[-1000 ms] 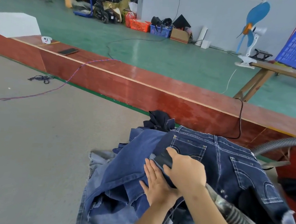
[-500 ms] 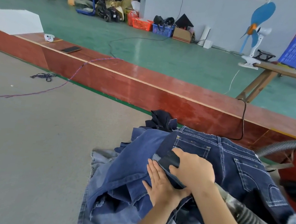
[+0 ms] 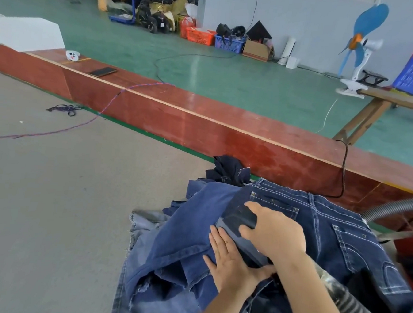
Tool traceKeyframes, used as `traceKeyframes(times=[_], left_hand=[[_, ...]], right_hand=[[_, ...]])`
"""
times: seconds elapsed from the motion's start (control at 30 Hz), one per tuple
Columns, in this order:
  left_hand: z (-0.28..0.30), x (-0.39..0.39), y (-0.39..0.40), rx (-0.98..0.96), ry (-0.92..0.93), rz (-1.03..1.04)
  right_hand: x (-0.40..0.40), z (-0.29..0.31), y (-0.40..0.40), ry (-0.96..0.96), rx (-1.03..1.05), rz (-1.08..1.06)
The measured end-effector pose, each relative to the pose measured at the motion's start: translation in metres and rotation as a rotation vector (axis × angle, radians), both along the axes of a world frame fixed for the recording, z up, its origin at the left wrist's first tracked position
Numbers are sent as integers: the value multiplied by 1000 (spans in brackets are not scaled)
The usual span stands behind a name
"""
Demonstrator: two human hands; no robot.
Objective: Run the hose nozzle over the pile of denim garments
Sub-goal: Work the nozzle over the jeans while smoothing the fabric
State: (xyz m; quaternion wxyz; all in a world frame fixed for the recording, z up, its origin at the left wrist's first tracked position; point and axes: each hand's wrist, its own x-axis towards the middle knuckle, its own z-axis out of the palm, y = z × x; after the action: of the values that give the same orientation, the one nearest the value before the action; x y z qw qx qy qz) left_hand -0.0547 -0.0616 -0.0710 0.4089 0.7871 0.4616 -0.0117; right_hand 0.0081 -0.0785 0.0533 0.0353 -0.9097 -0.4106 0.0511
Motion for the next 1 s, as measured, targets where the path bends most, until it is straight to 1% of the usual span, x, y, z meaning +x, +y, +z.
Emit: traceKeyframes(times=[0.07,0.17,0.2,0.23,0.27,0.3,0.33,0.37,0.4,0.43,0.47,0.5,0.63,0.8,0.87,0.9,1.0], left_hand=[[-3,1,-1,16,16,-1],[1,2,-1,49,52,9],[3,1,-1,40,70,42],[4,-3,-1,32,20,118],[2,-8,-1,16,-91,206],[8,-11,0,-56,-179,230],[15,-13,1,-114,-226,169],[16,-14,0,-129,-251,113],[14,-14,0,-65,-188,51],[8,-12,0,16,-98,42],[2,-8,1,50,6,66],[2,-2,2,55,74,45],[4,1,1,52,92,-26],[-3,0,0,143,151,-64],[-4,-1,1,151,184,-70],[-4,-1,2,131,171,-56],[-2,0,1,36,53,-24]], right_hand=[[-7,-7,3,-4,-59,19],[-11,-21,18,-62,-80,37],[-13,-26,23,-81,-84,36],[-15,-29,28,-99,-90,34],[-17,-32,33,-113,-97,32],[-20,-34,38,-120,-100,32],[-23,-36,42,-121,-94,36],[-26,-36,44,-117,-79,42],[-27,-36,45,-109,-52,45],[-25,-34,45,-103,-18,40],[-21,-31,44,-105,10,26],[-15,-25,41,-113,22,12],[-3,-8,29,-140,-56,9],[-21,-29,41,-206,-190,62],[-26,-34,45,-181,-164,68],[-25,-33,44,-149,-121,64],[-8,-14,29,-28,59,8]])
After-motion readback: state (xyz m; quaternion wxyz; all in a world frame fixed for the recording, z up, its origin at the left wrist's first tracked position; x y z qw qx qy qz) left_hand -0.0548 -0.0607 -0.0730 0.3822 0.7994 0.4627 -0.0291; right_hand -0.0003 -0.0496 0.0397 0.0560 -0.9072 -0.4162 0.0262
